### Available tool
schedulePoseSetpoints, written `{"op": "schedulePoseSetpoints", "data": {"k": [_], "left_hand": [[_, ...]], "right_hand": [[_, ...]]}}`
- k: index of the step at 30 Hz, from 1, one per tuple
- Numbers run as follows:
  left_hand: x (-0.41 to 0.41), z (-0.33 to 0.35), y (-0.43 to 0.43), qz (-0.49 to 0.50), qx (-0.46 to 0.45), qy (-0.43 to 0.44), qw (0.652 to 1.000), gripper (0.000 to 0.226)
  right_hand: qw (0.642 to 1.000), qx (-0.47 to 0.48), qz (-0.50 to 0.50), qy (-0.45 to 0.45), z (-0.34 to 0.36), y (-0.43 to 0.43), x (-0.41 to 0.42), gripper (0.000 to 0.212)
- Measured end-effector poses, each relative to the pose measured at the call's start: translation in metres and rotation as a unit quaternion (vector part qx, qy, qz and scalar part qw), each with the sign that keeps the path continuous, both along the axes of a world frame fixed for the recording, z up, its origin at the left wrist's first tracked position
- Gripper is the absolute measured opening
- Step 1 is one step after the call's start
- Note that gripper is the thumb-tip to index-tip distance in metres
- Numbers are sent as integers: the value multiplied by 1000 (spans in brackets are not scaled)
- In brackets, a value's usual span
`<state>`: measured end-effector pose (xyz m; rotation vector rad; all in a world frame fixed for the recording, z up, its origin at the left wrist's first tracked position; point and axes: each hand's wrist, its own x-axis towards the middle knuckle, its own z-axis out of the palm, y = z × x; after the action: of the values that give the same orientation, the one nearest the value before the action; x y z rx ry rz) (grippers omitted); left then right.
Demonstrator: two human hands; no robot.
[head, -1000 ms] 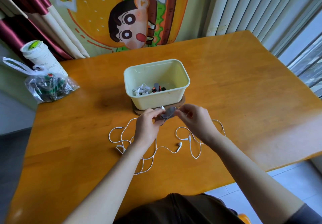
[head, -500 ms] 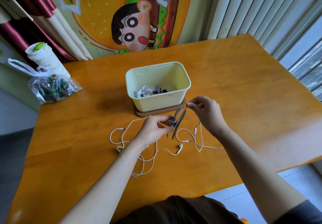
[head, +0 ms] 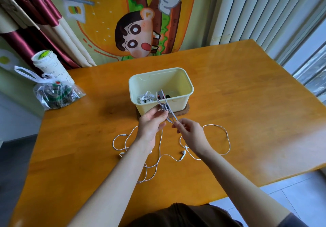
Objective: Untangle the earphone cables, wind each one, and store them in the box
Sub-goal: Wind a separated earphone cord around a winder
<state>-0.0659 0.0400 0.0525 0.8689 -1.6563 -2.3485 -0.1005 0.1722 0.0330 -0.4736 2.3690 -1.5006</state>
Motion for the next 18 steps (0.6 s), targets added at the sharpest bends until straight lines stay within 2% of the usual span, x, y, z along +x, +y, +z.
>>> {"op": "schedulePoseSetpoints", "data": {"k": [2, 4, 7, 10, 14, 18], "left_hand": [[0, -5, -2, 25, -56, -13, 998, 27], [1, -11, -5, 31, -154, -17, 987, 26], [5, -18, -11, -8, -323, -35, 946, 29], [12, -23, -14, -53, -413, -52, 908, 34], [18, -23, -12, -120, -453, -31, 883, 37], [19, -12, -4, -182, -354, 25, 917, 44]], "right_hand": [[1000, 9, 10, 24, 4, -1, 3, 19], [998, 23, 19, 47, 9, -1, 4, 17], [993, 43, 46, 103, 19, 1, 3, 13], [988, 48, 57, 133, 29, 7, -6, 7], [987, 61, 31, 148, 36, 16, -23, 15], [988, 55, -5, 141, 40, 21, -36, 15]]}}
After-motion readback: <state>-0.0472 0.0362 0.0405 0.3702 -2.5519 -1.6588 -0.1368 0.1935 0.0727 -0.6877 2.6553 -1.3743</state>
